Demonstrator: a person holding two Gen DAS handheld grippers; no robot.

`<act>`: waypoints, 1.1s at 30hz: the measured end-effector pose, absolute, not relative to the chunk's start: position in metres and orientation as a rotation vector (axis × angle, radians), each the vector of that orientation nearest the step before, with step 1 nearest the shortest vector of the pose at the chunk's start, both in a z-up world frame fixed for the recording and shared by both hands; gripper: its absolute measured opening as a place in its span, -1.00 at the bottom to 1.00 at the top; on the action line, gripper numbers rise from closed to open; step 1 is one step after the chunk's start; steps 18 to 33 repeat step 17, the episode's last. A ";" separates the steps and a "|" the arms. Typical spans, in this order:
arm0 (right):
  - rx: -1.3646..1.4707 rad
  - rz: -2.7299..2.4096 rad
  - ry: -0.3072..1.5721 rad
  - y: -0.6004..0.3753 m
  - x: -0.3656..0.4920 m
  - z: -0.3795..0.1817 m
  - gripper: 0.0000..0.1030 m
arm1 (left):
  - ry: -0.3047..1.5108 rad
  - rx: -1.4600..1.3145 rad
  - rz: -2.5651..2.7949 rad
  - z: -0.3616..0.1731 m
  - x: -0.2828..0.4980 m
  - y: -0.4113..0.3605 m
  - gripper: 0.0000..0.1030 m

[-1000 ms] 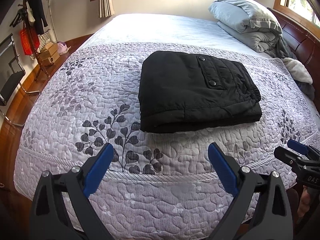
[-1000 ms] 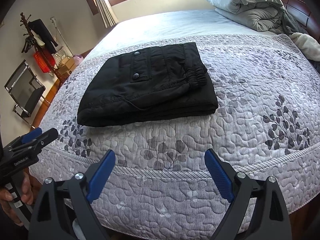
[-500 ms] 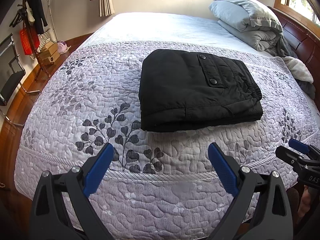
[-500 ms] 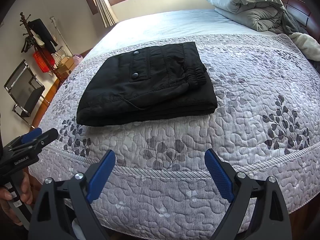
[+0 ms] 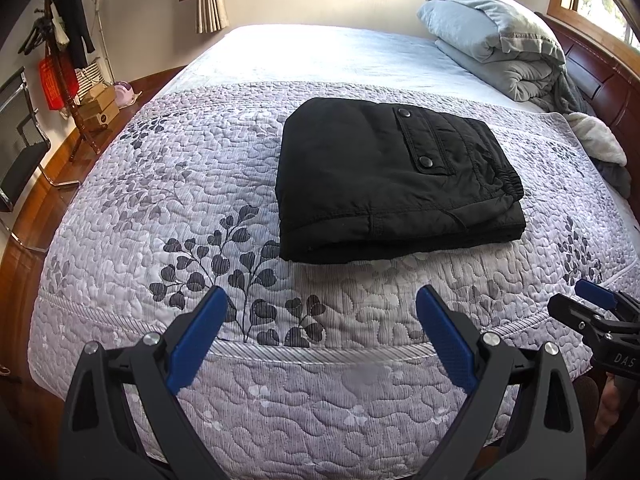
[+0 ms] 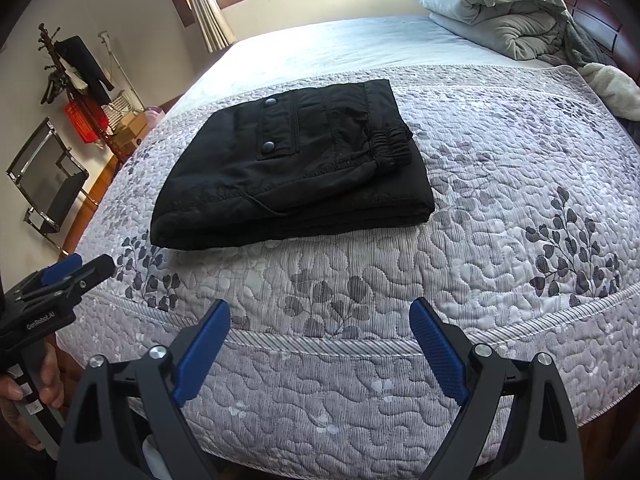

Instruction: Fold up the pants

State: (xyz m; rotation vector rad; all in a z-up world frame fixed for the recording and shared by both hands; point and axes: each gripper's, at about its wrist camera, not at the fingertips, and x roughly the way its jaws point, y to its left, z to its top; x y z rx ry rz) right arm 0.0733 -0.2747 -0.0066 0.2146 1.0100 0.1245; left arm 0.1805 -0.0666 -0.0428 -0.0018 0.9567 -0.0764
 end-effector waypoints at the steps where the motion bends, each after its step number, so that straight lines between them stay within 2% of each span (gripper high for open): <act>1: 0.215 0.125 1.011 -0.275 0.073 -0.007 0.78 | 0.956 -0.001 -0.076 -0.043 0.181 -0.067 0.84; 33: 0.220 0.120 1.017 -0.277 0.074 -0.010 0.79 | 0.986 0.006 -0.082 -0.047 0.184 -0.068 0.84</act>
